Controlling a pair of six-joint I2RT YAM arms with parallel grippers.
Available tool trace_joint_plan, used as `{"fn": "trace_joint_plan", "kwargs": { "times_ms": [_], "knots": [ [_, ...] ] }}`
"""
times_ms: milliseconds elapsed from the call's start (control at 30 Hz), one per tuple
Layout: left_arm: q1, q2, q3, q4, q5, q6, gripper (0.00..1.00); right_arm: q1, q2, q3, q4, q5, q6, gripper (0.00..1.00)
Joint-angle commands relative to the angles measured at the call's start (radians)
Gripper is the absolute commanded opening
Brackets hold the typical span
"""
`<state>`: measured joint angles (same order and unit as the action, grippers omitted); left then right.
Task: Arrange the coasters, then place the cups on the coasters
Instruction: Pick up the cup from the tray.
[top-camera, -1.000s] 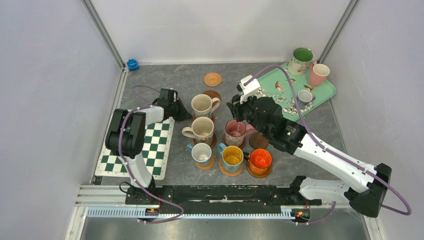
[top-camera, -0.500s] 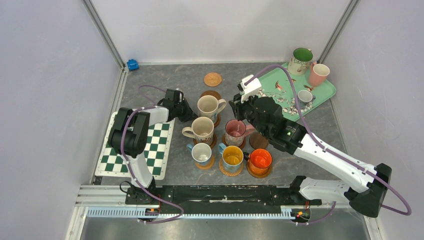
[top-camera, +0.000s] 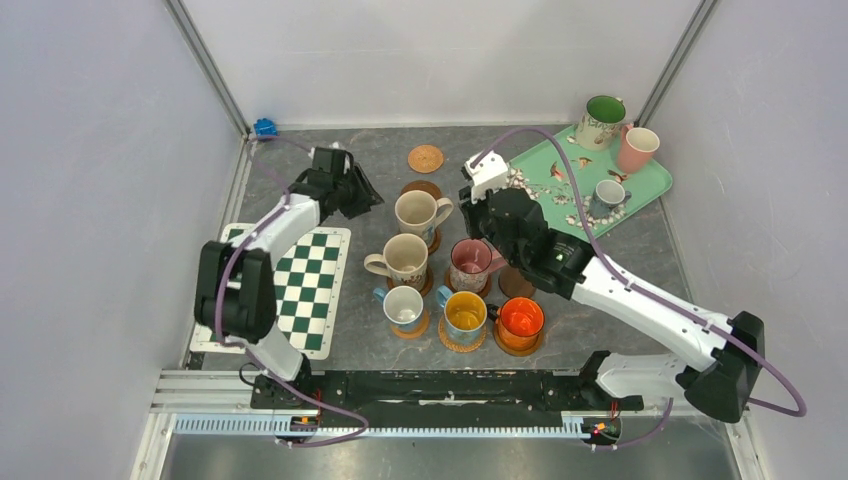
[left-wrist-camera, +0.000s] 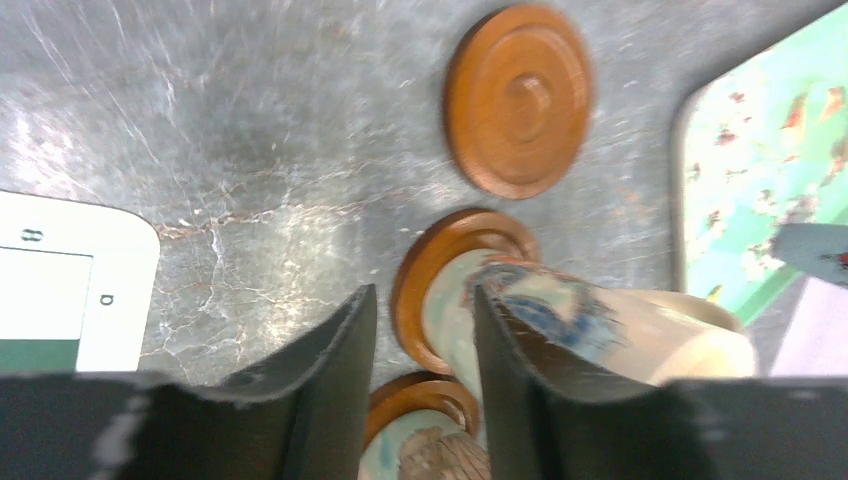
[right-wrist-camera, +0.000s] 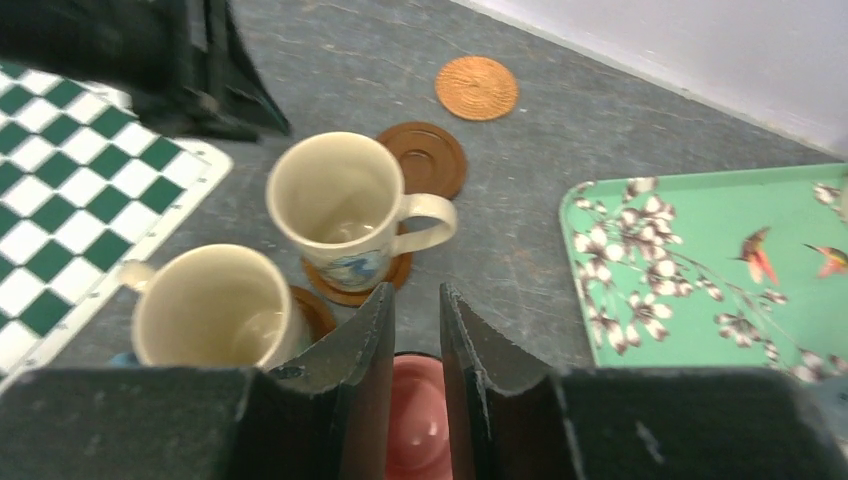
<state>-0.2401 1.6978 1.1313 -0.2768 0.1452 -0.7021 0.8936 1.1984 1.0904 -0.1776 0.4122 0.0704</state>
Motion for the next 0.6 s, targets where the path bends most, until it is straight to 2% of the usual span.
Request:
{"fn": "trace_joint_plan", "kwargs": {
  "times_ms": [0, 67, 167, 333, 567],
  "knots": [
    [0.009, -0.164, 0.097, -0.111, -0.041, 0.100, 0.56, -0.068, 0.034, 0.068, -0.026, 0.113, -0.062, 0.25],
    [0.009, -0.223, 0.106, -0.153, -0.027, 0.142, 0.68, -0.141, 0.046, 0.081, -0.045, 0.097, -0.085, 0.25],
    [0.009, -0.331, 0.095, -0.211, -0.004, 0.199, 0.77, -0.267, 0.073, 0.110, -0.072, 0.042, -0.110, 0.27],
    [0.008, -0.525, -0.042, -0.230, 0.065, 0.232, 0.99, -0.420, 0.184, 0.214, -0.134, 0.059, -0.156, 0.30],
    [0.007, -0.692, -0.218, -0.305, 0.097, 0.326, 1.00, -0.644, 0.413, 0.424, -0.133, -0.035, -0.198, 0.35]
  ]
}}
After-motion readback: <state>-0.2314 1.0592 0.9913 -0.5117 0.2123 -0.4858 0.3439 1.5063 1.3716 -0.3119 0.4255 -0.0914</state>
